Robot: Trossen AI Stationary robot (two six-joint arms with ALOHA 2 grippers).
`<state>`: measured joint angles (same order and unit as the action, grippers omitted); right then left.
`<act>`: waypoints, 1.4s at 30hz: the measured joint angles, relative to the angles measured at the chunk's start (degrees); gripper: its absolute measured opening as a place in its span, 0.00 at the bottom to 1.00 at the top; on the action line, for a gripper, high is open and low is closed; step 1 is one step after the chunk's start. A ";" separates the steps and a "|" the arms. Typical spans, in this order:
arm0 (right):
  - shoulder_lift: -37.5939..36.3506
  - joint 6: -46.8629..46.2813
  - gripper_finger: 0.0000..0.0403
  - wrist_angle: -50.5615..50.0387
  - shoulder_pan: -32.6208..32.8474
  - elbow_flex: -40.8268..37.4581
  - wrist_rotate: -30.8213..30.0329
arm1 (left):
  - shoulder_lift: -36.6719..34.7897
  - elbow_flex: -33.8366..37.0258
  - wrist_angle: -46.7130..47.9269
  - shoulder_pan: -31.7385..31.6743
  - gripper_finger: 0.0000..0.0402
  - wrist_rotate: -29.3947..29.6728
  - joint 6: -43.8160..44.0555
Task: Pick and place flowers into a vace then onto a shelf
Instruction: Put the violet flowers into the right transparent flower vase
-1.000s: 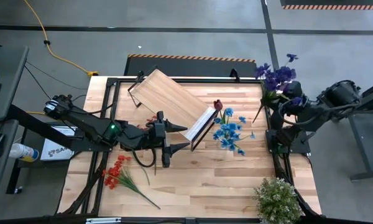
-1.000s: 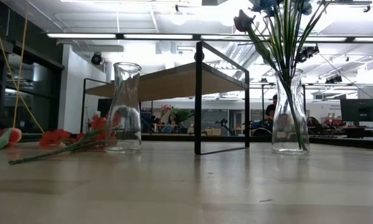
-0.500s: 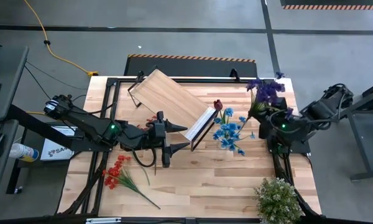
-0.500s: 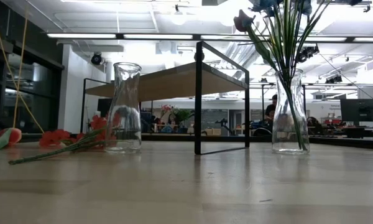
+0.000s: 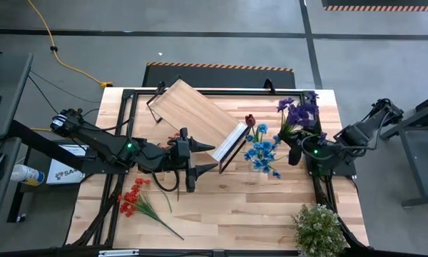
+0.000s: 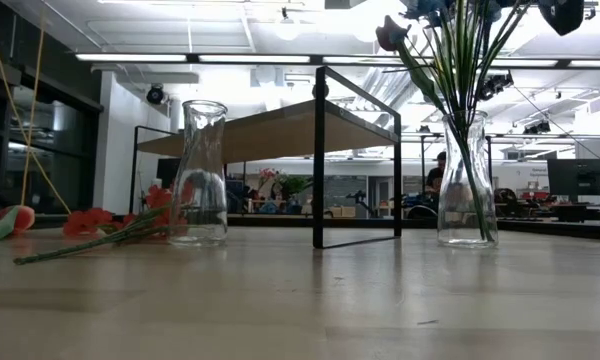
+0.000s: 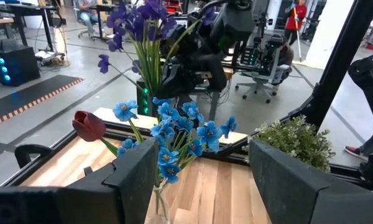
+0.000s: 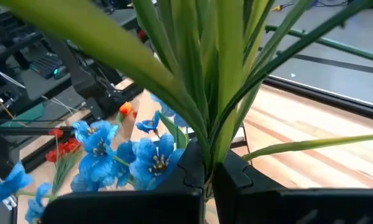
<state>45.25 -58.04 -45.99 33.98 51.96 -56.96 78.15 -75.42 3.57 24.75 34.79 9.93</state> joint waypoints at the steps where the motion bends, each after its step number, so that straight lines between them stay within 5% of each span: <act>1: 0.02 -0.02 0.00 0.27 -0.02 -0.26 0.14 | 0.00 0.00 0.00 0.00 0.71 0.00 0.32; 42: 7.30 1.22 0.00 -1.97 -0.26 -0.39 -2.59 | 0.00 0.00 0.03 0.00 0.71 0.00 0.88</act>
<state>52.55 -56.82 -47.95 33.71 51.57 -59.55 78.15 -75.42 3.60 24.75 34.79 10.81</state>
